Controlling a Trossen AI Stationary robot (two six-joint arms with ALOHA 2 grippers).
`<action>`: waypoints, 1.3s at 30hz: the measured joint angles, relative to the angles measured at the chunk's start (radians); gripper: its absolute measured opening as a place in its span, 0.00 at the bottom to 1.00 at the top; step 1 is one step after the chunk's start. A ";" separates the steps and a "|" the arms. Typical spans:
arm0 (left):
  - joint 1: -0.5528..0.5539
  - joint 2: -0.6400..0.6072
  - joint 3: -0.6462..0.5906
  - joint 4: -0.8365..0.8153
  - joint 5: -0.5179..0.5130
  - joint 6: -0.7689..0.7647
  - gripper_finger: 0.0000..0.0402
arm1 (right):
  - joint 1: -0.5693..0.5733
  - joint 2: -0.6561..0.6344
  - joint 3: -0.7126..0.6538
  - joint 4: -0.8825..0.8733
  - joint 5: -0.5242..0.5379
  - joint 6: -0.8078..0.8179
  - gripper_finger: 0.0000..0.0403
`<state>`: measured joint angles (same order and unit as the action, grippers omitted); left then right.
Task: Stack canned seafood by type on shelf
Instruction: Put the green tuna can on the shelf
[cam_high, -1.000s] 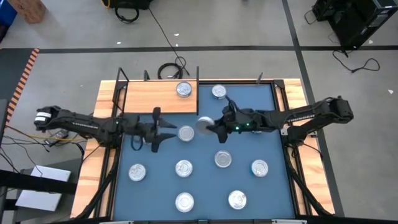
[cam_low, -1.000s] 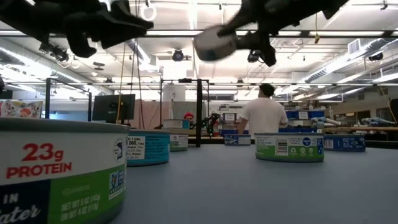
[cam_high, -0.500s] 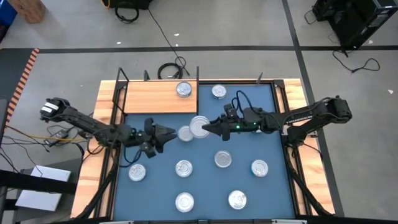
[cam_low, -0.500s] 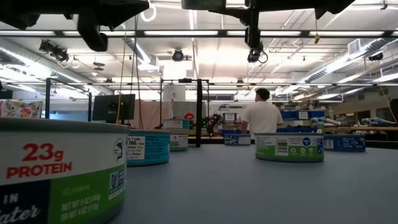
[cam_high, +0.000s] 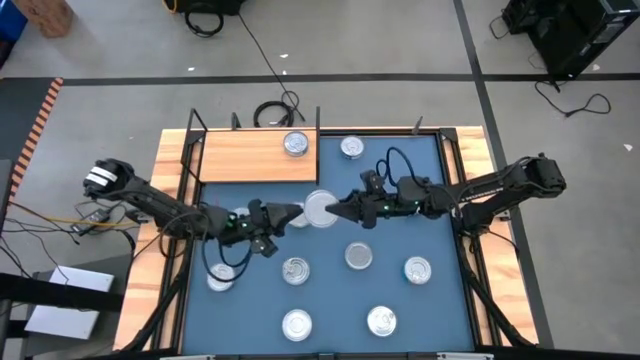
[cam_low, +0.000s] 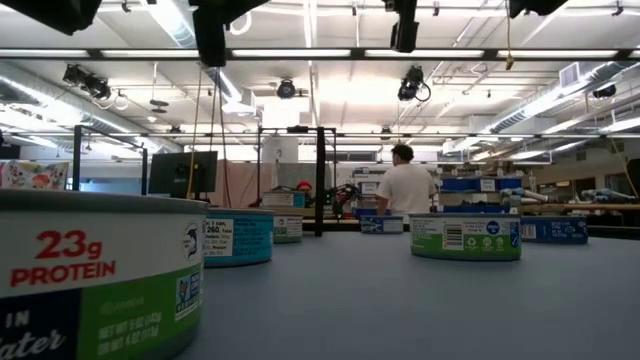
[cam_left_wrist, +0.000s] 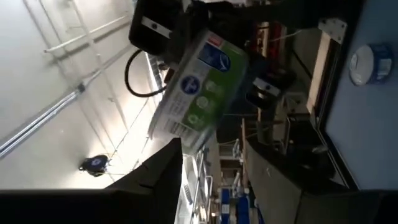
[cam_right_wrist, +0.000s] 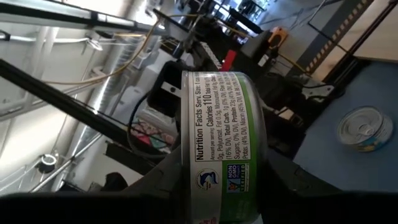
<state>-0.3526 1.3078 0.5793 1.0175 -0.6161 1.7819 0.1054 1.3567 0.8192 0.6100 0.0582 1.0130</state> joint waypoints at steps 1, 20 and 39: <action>-0.004 0.009 0.008 0.015 0.001 -0.001 0.45 | 0.005 0.000 0.000 0.000 0.001 -0.005 0.35; -0.102 0.025 0.056 -0.067 -0.112 0.037 0.53 | 0.023 0.000 0.000 -0.021 0.021 -0.021 0.35; -0.108 0.024 0.058 -0.160 -0.279 -0.256 0.08 | 0.023 0.000 0.001 -0.054 0.024 -0.072 0.35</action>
<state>-0.4606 1.3323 0.6369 0.8577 -0.8955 1.5255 0.1284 1.3567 0.8200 0.5561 0.0825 0.9408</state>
